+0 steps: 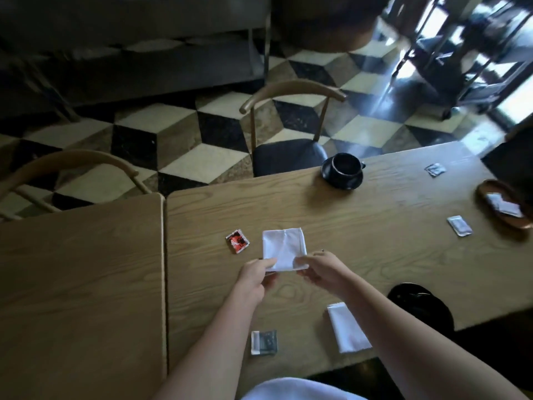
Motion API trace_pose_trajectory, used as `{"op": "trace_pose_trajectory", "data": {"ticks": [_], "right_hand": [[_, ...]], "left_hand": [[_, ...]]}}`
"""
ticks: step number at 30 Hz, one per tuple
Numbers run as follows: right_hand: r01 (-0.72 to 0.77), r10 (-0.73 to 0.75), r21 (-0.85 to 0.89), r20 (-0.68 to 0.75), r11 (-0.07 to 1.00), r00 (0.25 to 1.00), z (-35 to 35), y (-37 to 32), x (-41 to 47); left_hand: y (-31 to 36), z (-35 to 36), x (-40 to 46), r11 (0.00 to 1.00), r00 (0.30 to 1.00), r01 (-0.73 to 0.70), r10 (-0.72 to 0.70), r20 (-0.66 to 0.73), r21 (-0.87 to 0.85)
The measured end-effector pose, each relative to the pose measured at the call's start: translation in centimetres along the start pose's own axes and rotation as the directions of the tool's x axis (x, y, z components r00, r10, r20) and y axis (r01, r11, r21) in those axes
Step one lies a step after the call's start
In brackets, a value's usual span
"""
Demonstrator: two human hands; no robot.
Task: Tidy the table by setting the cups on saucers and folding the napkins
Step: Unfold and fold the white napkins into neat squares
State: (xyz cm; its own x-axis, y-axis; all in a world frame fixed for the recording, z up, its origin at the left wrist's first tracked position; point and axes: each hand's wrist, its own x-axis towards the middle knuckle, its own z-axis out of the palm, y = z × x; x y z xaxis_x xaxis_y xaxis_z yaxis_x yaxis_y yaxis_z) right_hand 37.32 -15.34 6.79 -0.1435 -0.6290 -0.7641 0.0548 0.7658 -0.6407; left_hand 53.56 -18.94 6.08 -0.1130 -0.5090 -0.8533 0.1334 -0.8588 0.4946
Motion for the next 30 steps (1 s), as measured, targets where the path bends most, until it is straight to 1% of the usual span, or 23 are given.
{"op": "trace_pose_trajectory", "data": {"ticks": [3,7,11,14,18,22,25,28,30], "right_hand": [[0.109,-0.097,0.133,-0.092,0.985,0.991,-4.3,-2.2,-4.3],[0.243,-0.185,0.226,-0.25,0.943,0.95,-10.0,-4.6,-9.5],[0.346,-0.238,0.266,-0.368,0.9,0.899,-15.0,-5.3,-13.8],[0.393,-0.257,0.28,-0.418,0.876,0.871,-17.9,-5.4,-15.7],[0.425,-0.253,0.319,-0.462,0.847,0.85,-21.4,-5.5,-16.1],[0.432,-0.267,0.329,-0.443,0.84,0.856,-25.2,-6.3,-14.5],[0.429,-0.272,0.347,-0.419,0.834,0.867,-28.1,-7.7,-11.8],[0.388,-0.251,0.352,-0.376,0.852,0.892,-30.9,-9.0,-7.5],[0.356,-0.232,0.351,-0.349,0.866,0.908,-32.2,-9.7,-4.4]], "left_hand": [[1.7,4.4,-2.9,0.995,0.983,-0.09,0.083,0.165,0.036],[3.5,11.0,-7.1,0.967,0.92,-0.225,0.172,0.352,0.116],[3.7,16.6,-10.4,0.922,0.871,-0.336,0.226,0.437,0.194],[3.5,20.2,-11.9,0.918,0.852,-0.334,0.197,0.485,0.213],[3.1,24.5,-12.3,0.913,0.842,-0.331,0.172,0.512,0.238],[3.2,28.5,-11.3,0.903,0.847,-0.344,0.181,0.5,0.256],[4.2,31.5,-9.6,0.908,0.858,-0.347,0.207,0.471,0.234],[5.1,34.3,-6.8,0.94,0.895,-0.29,0.199,0.398,0.182],[5.3,35.7,-4.4,0.972,0.928,-0.206,0.157,0.339,0.112]]}}
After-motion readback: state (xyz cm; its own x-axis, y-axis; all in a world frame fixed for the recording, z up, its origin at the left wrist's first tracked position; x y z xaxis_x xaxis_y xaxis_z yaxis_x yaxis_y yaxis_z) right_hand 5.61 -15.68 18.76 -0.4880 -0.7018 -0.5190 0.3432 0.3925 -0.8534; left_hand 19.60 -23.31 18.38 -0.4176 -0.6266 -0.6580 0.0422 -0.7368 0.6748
